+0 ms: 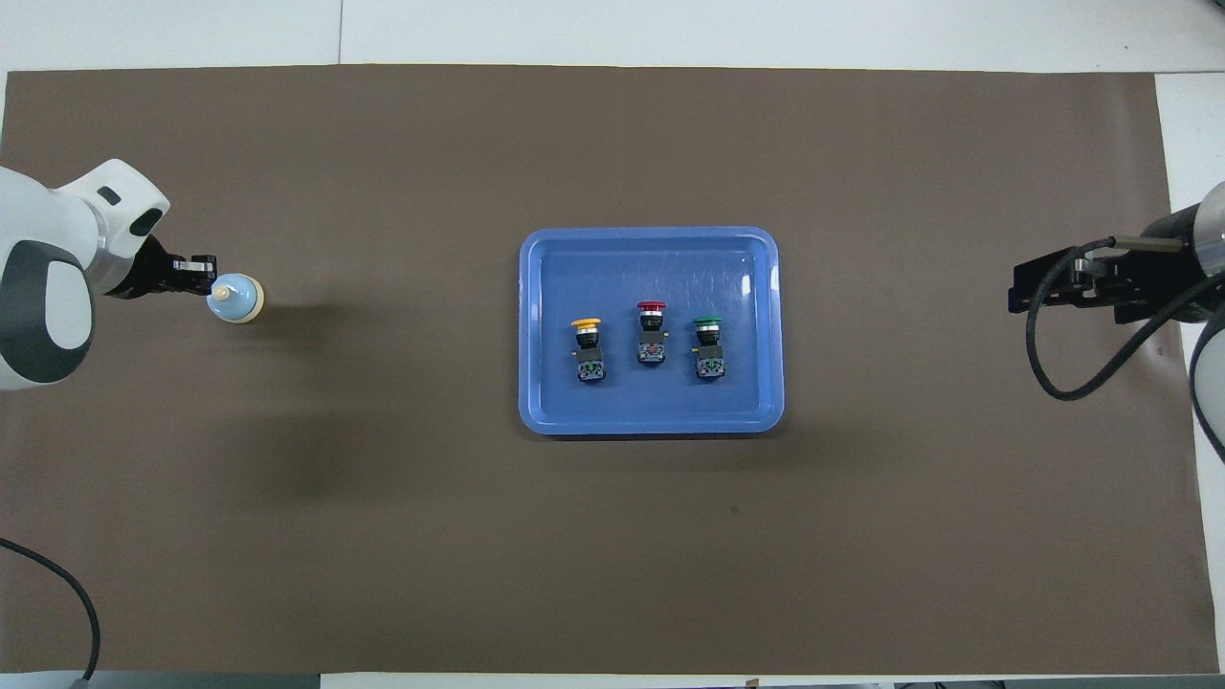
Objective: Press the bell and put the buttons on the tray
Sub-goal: 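Press down on the white bell again with the left gripper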
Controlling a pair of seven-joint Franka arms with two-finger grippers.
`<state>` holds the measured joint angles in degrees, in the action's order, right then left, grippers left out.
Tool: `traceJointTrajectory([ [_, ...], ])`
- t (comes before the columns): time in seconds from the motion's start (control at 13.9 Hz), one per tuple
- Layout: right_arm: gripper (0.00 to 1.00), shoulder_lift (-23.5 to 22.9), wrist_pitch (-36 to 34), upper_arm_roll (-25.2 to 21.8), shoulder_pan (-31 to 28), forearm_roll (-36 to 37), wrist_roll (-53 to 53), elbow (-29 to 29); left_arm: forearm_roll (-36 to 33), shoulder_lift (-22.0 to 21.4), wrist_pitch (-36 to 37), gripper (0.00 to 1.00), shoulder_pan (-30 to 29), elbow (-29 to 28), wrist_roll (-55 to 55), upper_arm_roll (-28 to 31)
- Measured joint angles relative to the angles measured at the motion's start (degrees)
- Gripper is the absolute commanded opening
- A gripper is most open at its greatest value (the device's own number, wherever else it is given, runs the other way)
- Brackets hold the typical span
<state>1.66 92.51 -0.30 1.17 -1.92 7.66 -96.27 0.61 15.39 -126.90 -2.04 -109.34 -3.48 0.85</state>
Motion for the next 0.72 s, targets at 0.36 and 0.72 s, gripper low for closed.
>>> traceJointTrajectory([
  [0.36, 1.00, 0.00, 0.00, 0.00, 0.00, 0.00, 0.00, 0.00, 0.03, 2.10, -3.21, 0.00, 0.03, -0.65, 0.00, -0.08],
  [0.72, 1.00, 0.00, 0.00, 0.00, 0.00, 0.00, 0.00, 0.00, 0.03, 1.39, 10.63, 1.00, -0.01, 6.79, 0.00, 0.06],
])
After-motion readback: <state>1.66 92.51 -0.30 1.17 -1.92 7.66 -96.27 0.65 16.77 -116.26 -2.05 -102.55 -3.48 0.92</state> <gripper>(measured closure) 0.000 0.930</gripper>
